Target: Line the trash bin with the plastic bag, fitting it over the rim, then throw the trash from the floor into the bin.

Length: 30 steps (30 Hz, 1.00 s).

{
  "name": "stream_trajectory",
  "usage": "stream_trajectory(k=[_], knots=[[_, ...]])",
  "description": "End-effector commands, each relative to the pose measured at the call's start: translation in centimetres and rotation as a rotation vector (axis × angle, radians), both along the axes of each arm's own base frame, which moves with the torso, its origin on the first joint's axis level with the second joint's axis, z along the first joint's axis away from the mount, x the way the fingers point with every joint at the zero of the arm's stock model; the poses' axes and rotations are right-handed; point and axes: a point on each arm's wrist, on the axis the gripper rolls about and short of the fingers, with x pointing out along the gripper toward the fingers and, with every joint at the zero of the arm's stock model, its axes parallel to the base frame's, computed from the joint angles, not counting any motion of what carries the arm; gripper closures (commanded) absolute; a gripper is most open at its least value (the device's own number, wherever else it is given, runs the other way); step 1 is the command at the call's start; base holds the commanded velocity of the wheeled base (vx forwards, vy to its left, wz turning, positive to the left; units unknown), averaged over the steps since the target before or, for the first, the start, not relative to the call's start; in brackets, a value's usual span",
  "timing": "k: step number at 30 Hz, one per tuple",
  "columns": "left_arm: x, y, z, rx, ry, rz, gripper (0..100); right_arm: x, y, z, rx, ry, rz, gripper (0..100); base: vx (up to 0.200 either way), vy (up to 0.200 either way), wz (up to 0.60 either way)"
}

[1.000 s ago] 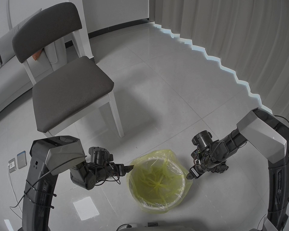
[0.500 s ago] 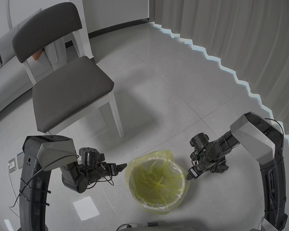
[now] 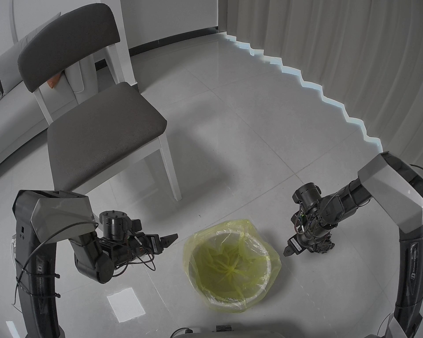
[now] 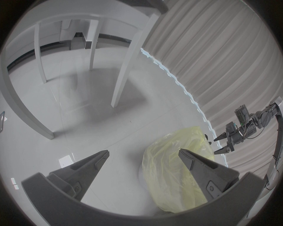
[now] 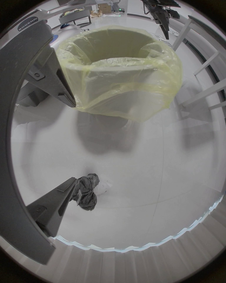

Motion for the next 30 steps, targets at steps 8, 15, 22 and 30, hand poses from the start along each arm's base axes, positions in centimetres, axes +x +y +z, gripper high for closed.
stream_trajectory(k=[8, 15, 22, 30], knots=[[-3.2, 1.8, 2.5, -0.019, -0.096, 0.029, 0, -0.2, -5.8, 2.7, 0.005, -0.046, -0.13, 0, 0.0, 0.0, 0.0], [-4.1, 2.5, 4.6, -0.028, -0.133, 0.044, 0, 1.7, -10.1, 0.3, -0.029, -0.026, -0.183, 0, 0.0, 0.0, 0.0], [-5.3, 2.8, 5.8, -0.039, -0.143, 0.045, 0, 3.5, -12.1, -0.5, -0.016, -0.084, -0.182, 0, 0.0, 0.0, 0.0], [-6.3, 2.8, 7.6, -0.076, -0.186, -0.015, 0, 4.5, -12.4, -1.4, 0.011, -0.085, -0.175, 0, -0.075, -0.075, 0.0]])
